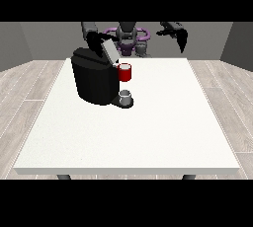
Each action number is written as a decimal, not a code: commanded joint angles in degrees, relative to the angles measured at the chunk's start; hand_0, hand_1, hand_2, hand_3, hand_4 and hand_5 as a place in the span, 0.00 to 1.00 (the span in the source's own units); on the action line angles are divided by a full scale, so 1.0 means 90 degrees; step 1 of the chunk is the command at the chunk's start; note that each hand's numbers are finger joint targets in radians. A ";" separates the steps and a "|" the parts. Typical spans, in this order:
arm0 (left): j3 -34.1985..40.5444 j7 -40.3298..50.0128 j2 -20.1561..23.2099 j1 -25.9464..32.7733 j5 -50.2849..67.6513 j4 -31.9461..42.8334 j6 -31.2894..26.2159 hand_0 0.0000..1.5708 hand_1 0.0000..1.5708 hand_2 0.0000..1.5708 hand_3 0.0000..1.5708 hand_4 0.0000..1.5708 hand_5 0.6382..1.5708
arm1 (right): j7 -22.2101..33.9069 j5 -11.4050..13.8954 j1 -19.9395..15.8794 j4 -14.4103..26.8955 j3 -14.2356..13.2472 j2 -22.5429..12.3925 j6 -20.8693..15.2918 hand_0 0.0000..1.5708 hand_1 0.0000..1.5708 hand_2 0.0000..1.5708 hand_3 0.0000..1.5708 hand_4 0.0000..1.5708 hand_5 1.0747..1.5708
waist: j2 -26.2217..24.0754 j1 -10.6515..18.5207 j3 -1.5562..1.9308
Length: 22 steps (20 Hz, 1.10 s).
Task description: Insert the coffee pod into the coffee machine and close the lid
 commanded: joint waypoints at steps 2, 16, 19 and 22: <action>0.0261 -0.0774 0.0279 0.0085 -0.0008 0.0521 -0.0045 0.00 0.00 0.00 0.00 0.00 1.00 | 0.0233 -0.0062 -0.0367 -0.0054 0.0082 0.0007 0.0270 0.00 0.00 0.00 0.00 0.00 1.00 | 0.0300 -0.0199 0.0018; -0.0015 -0.0415 0.0371 0.0313 0.0169 0.0195 -0.0191 0.00 0.00 0.00 0.00 0.12 1.00 | -0.0010 0.0489 -0.0827 0.0508 0.0186 0.0051 -0.0026 0.00 0.00 0.00 0.00 0.00 1.00 | 0.0254 0.0243 0.0019; 0.0002 -0.0403 0.0146 -0.0156 -0.0002 0.0538 0.0349 0.00 0.00 0.00 0.00 0.10 1.00 | 0.0327 0.0858 -0.1215 0.0338 0.0637 0.0470 -0.0283 0.00 0.00 0.00 0.00 0.11 1.00 | 0.0257 -0.0008 0.0018; -0.0102 -0.0013 0.0171 -0.0352 0.0122 0.0208 0.0325 0.00 0.00 0.00 0.00 0.12 1.00 | -0.0143 0.0861 -0.1207 0.0624 0.0466 0.0295 -0.0101 0.00 0.00 0.00 0.00 0.08 1.00 | 0.0355 0.0112 0.0020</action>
